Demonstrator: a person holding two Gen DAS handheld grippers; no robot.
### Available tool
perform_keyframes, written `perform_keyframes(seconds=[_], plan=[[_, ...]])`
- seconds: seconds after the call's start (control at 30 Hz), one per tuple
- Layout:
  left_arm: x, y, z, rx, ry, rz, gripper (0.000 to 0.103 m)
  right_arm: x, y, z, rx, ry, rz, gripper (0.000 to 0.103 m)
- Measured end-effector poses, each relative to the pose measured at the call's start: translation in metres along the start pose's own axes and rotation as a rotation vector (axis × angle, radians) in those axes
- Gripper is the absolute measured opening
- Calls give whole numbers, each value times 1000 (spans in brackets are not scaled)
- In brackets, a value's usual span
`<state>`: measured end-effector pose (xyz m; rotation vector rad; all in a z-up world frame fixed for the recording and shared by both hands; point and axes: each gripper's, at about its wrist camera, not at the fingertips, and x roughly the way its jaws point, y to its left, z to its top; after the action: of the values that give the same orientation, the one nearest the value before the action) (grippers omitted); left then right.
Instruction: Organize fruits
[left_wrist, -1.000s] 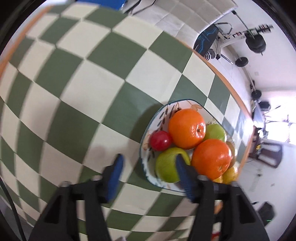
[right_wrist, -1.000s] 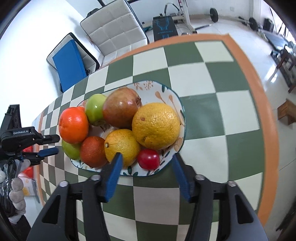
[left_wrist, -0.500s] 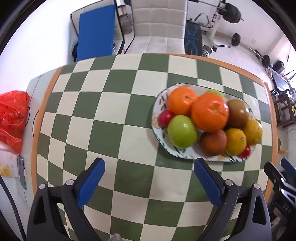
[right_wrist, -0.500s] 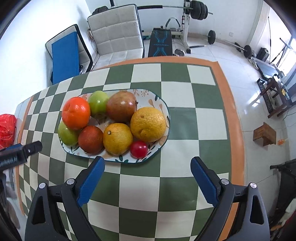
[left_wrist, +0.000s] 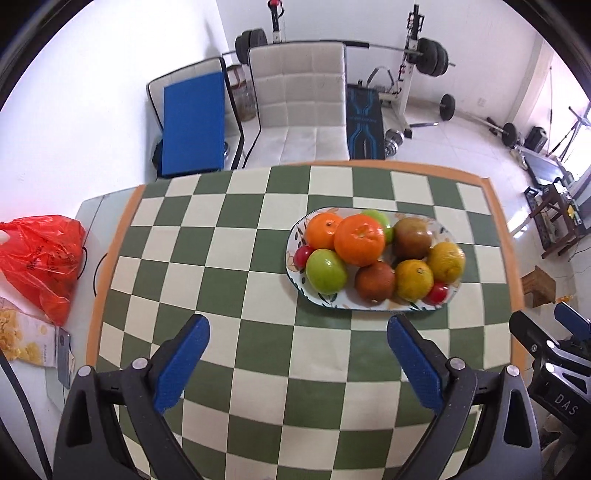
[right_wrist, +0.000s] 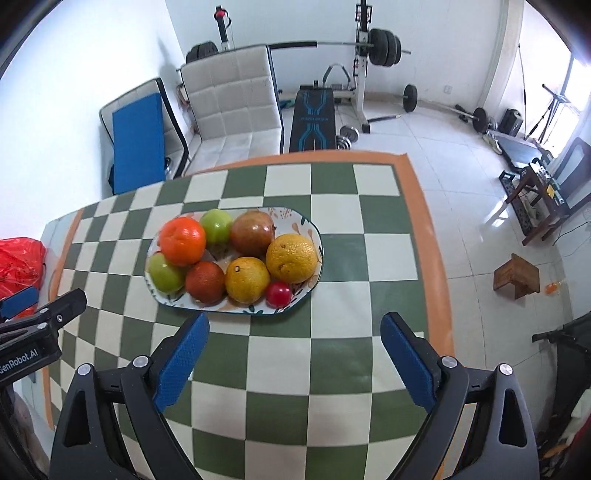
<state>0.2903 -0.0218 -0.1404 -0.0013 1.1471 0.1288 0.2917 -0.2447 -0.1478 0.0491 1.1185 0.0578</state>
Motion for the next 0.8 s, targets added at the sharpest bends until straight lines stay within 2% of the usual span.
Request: perform_keyframes(seconds=[0.43, 0.63, 0.8], plan=[[-113, 16, -50, -8, -132, -47, 98, -138, 11, -48, -17, -145, 15, 96], [-172, 19, -66, 8, -229, -65, 98, -211, 19, -72, -25, -222, 28, 96], [-201, 22, -75, 16, -270, -81, 98, -260, 24, -84, -27, -282, 37, 96]])
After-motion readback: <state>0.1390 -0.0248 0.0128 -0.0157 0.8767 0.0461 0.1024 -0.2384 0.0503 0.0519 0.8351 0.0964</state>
